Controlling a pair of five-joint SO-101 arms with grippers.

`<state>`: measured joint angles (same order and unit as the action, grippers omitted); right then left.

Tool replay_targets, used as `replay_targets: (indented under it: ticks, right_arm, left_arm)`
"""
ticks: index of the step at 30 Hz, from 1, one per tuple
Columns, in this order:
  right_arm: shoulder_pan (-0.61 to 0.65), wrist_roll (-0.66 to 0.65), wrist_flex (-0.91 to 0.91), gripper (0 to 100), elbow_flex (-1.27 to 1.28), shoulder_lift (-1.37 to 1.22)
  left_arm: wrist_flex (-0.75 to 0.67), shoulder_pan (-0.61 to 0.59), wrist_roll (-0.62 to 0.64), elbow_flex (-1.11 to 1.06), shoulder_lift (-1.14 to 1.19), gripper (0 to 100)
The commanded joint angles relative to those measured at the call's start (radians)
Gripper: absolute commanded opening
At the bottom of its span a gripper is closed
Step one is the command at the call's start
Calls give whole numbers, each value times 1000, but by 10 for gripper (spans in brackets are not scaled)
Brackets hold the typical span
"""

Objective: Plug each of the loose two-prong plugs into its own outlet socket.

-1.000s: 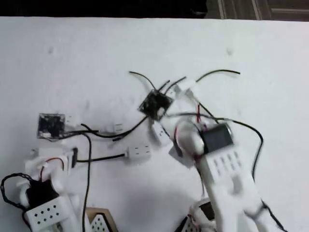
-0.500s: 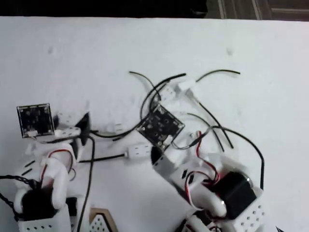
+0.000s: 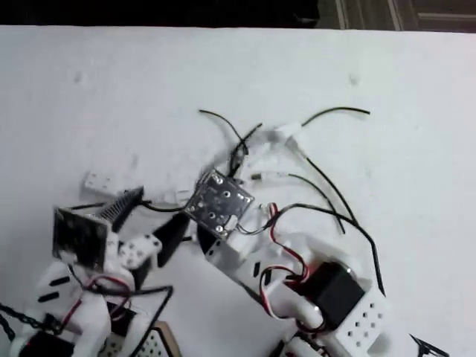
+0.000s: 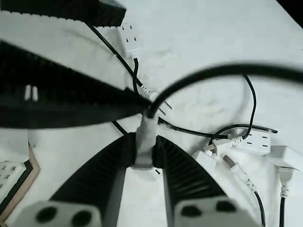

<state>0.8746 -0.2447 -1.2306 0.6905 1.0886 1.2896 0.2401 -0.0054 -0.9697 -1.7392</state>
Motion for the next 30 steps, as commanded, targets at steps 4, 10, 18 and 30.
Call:
replay_targets:
  ticks: [4, 10, 18, 30]
  right_arm:
    - [15, 6, 62, 18, -6, 5]
    - [8, 6, 54, 18, 8, 5]
    - [-70, 6, 148, 18, 161, 5]
    - [-165, 84, 297, 18, 252, -211]
  left_arm:
    - [-15, 171, -66, -44, -87, 279]
    - [-14, 131, -75, -43, -87, 279]
    - [-17, -421, -152, -43, -85, 278]
    - [-150, -860, -173, -388, -85, 278]
